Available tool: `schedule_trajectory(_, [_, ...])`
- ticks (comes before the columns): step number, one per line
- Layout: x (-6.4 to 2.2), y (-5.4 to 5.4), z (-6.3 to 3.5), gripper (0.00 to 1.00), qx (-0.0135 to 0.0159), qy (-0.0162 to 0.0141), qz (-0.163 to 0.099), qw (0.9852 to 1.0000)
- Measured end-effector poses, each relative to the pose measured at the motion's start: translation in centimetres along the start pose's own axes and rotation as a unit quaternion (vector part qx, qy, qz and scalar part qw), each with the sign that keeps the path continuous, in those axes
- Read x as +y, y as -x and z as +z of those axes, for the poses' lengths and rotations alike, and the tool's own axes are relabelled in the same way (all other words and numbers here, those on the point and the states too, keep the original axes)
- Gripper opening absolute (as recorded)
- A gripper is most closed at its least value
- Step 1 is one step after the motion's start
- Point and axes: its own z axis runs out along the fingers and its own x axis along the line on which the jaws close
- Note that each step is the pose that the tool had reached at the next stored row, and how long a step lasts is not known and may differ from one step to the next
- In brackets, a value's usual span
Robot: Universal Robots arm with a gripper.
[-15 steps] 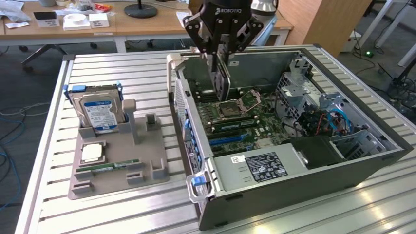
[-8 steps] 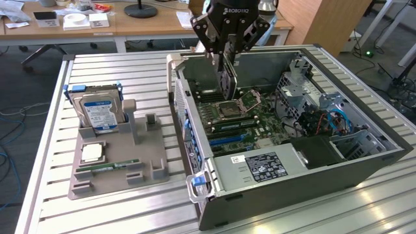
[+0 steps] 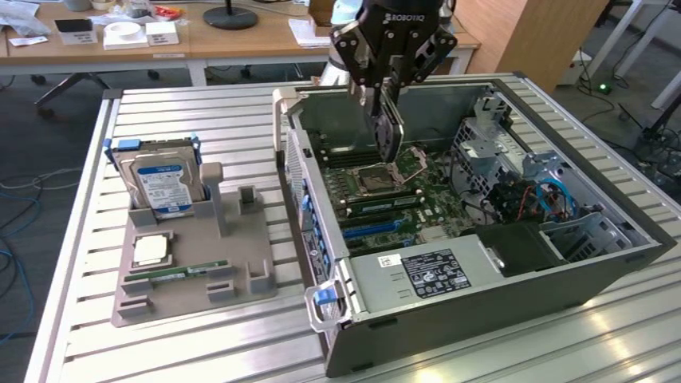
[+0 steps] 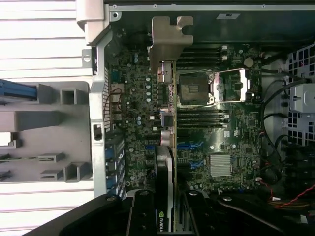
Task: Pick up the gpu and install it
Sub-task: 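Pick up the gpu and move the gpu toward the slot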
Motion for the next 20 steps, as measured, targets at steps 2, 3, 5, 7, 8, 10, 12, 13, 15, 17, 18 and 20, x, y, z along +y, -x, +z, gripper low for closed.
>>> schedule_trajectory(2, [0.03, 0.5, 0.01, 0.27, 0.0000, 0.0000, 0.000, 1.0000])
schedule_trajectory(3, [0.04, 0.7, 0.02, 0.27, 0.0000, 0.0000, 0.000, 1.0000])
schedule_trajectory(5, [0.07, 1.1, 0.03, 0.27, 0.0000, 0.0000, 0.000, 1.0000])
schedule_trajectory(7, [0.10, 1.6, 0.04, 0.27, 0.0000, 0.0000, 0.000, 1.0000])
schedule_trajectory(8, [0.11, 1.8, 0.05, 0.27, 0.0000, 0.0000, 0.000, 1.0000])
schedule_trajectory(10, [0.14, 2.3, 0.07, 0.27, 0.0000, 0.0000, 0.000, 1.0000])
schedule_trajectory(12, [0.18, 2.9, 0.07, 0.27, 0.0000, 0.0000, 0.000, 1.0000])
schedule_trajectory(13, [0.19, 3.2, 0.08, 0.27, 0.0000, 0.0000, 0.000, 1.0000])
schedule_trajectory(15, [0.23, 3.8, 0.09, 0.27, 0.0000, 0.0000, 0.000, 1.0000])
schedule_trajectory(17, [0.27, 4.4, 0.11, 0.27, 0.0000, 0.0000, 0.000, 1.0000])
schedule_trajectory(18, [0.29, 4.7, 0.12, 0.27, 0.0000, 0.0000, 0.000, 1.0000])
schedule_trajectory(20, [0.33, 5.3, 0.14, 0.27, 0.0000, 0.0000, 0.000, 1.0000])
